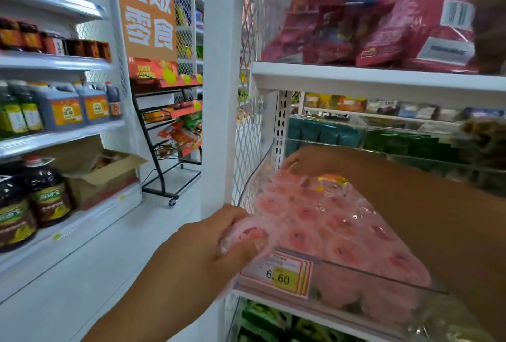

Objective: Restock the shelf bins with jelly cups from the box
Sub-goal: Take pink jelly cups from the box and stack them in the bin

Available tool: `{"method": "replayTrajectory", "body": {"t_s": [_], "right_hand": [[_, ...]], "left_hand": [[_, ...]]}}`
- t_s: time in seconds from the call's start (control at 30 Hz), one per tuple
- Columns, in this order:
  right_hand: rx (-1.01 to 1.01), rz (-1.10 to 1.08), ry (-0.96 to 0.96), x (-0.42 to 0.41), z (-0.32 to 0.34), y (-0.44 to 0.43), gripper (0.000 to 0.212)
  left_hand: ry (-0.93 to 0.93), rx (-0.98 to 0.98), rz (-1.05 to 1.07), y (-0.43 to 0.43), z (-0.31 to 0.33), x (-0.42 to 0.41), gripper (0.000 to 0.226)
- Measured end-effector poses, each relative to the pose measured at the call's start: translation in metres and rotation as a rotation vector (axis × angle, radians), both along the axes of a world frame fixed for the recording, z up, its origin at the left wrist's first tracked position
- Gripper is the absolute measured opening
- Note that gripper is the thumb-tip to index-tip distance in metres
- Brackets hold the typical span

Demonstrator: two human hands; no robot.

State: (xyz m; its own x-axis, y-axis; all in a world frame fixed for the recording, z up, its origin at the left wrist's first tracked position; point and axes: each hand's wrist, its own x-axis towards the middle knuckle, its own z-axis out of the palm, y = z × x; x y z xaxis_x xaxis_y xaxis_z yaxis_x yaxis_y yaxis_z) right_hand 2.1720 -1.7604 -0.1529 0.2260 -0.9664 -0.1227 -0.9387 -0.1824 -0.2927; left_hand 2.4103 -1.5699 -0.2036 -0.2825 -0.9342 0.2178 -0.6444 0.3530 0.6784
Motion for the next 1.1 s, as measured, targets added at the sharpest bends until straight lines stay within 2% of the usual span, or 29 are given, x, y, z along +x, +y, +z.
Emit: {"method": "replayTrajectory", "body": {"t_s": [0.13, 0.3, 0.43, 0.5, 0.63, 0.73, 0.97, 1.03, 1.1], "right_hand": [[0.108, -0.092, -0.201, -0.015, 0.009, 0.002, 0.051], [0.049, -0.204, -0.237, -0.022, 0.009, 0.001, 0.052], [0.019, -0.220, -0.166, -0.020, 0.001, 0.003, 0.057], [0.001, -0.181, -0.144, -0.020, -0.001, 0.005, 0.050], [-0.008, -0.119, -0.137, -0.019, -0.002, 0.008, 0.038], [0.027, -0.077, -0.152, -0.018, -0.003, 0.010, 0.037], [0.161, -0.049, -0.039, -0.020, 0.006, 0.008, 0.056], [0.058, 0.029, 0.058, -0.025, 0.014, 0.009, 0.052], [-0.043, 0.115, 0.008, -0.029, 0.027, 0.020, 0.039]], "left_hand": [[0.006, 0.009, -0.005, 0.000, -0.002, 0.000, 0.034], [0.004, 0.006, 0.005, 0.001, 0.000, 0.001, 0.039], [0.021, -0.007, 0.019, 0.003, 0.001, -0.002, 0.031], [0.028, -0.015, 0.033, 0.003, 0.002, -0.002, 0.028], [0.044, -0.043, 0.057, 0.004, 0.010, -0.007, 0.046], [0.056, -0.056, 0.065, 0.005, 0.017, -0.014, 0.047], [0.027, -0.093, 0.103, -0.003, 0.022, -0.030, 0.030], [0.020, -0.115, 0.113, -0.006, 0.024, -0.034, 0.030], [0.002, -0.133, 0.113, -0.011, 0.026, -0.039, 0.032]]}}
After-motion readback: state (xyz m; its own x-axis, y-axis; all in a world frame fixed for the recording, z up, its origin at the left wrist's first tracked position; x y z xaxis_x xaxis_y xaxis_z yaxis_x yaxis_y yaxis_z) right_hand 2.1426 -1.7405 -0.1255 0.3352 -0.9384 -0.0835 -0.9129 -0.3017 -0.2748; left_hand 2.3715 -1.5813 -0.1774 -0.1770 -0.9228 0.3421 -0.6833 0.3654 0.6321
